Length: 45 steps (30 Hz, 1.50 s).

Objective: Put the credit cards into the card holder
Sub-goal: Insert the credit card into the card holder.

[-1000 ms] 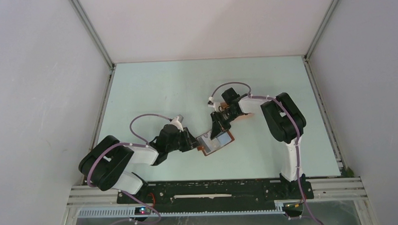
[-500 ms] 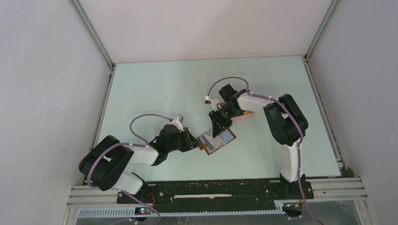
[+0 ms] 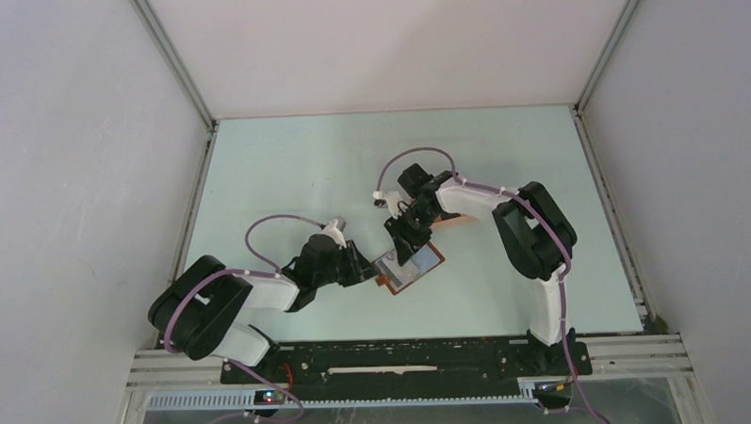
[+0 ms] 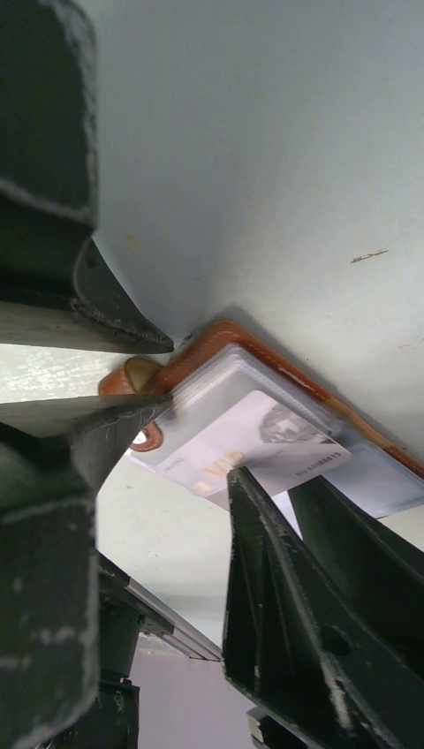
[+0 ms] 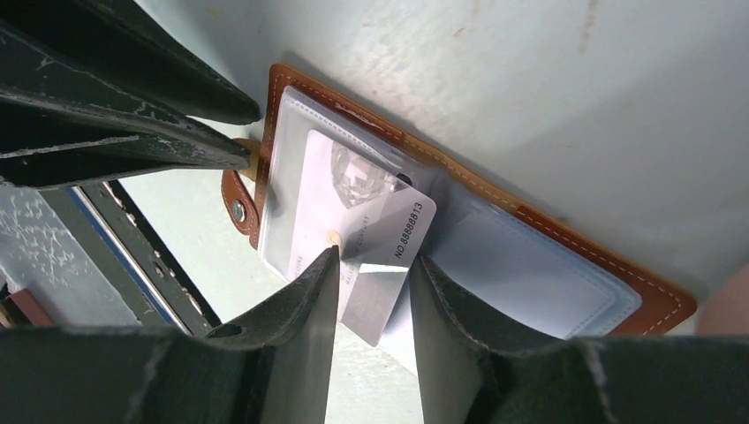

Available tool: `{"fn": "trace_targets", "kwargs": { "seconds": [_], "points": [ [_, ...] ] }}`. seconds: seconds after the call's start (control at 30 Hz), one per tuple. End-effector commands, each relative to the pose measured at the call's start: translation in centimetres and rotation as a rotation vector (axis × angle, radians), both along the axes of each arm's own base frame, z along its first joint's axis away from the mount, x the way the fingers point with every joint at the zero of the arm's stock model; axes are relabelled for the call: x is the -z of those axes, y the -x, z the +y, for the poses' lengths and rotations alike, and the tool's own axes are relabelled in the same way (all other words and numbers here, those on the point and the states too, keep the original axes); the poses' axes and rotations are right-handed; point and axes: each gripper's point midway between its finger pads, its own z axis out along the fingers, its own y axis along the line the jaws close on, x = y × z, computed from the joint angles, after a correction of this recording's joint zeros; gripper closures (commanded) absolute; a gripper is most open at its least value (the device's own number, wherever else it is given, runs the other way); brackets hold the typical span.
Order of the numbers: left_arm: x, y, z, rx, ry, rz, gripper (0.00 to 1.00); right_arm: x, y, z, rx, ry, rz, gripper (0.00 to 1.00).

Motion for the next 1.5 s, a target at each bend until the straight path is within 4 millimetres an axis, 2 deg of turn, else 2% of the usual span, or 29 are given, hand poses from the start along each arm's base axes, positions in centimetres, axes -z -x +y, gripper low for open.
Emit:
{"fn": "trace_targets", "kwargs": {
  "seconds": [0.0, 0.17, 0.3, 0.53, 0.8, 0.93, 1.03, 1.2, 1.47],
  "points": [
    [-1.2, -0.5, -0.7, 0.031, 0.019, -0.036, 0.73, -2.1, 1.1, 1.4, -0.062, -0.012, -0.035, 0.56],
    [-1.2, -0.5, -0.7, 0.032, 0.021, -0.039, 0.75, -2.1, 2.7, 2.8, -0.101, -0.013, -0.014, 0.55],
    [-1.3, -0.4, -0.7, 0.030, 0.022, -0.040, 0.76, -2.3, 3.5, 3.1, -0.118, -0.011, 0.011, 0.52],
    [-1.4, -0.4, -0.6, 0.029, 0.022, -0.044, 0.76, -4.0, 2.6, 2.2, -0.098, -0.062, 0.013, 0.49],
    [-1.8, -0.3, -0.6, 0.034, 0.029, -0.061, 0.75, -4.8, 0.8, 0.2, -0.071, -0.122, 0.029, 0.50],
    [-1.8, -0.2, -0.5, 0.035, 0.029, -0.059, 0.75, -4.9, 0.3, -0.5, -0.069, -0.131, 0.022, 0.57],
    [-1.5, 0.0, -0.5, 0.042, 0.024, -0.051, 0.75, -4.3, -0.1, -1.2, -0.077, -0.105, -0.009, 0.70],
    [-0.9, 0.7, -0.1, 0.048, 0.011, -0.032, 0.76, -2.8, 0.6, -1.5, -0.084, -0.067, 0.025, 0.92],
    [-0.2, 2.2, 0.4, 0.070, 0.010, 0.003, 0.81, 0.1, 2.4, -1.4, -0.104, 0.036, 0.078, 0.99]
  ]
}}
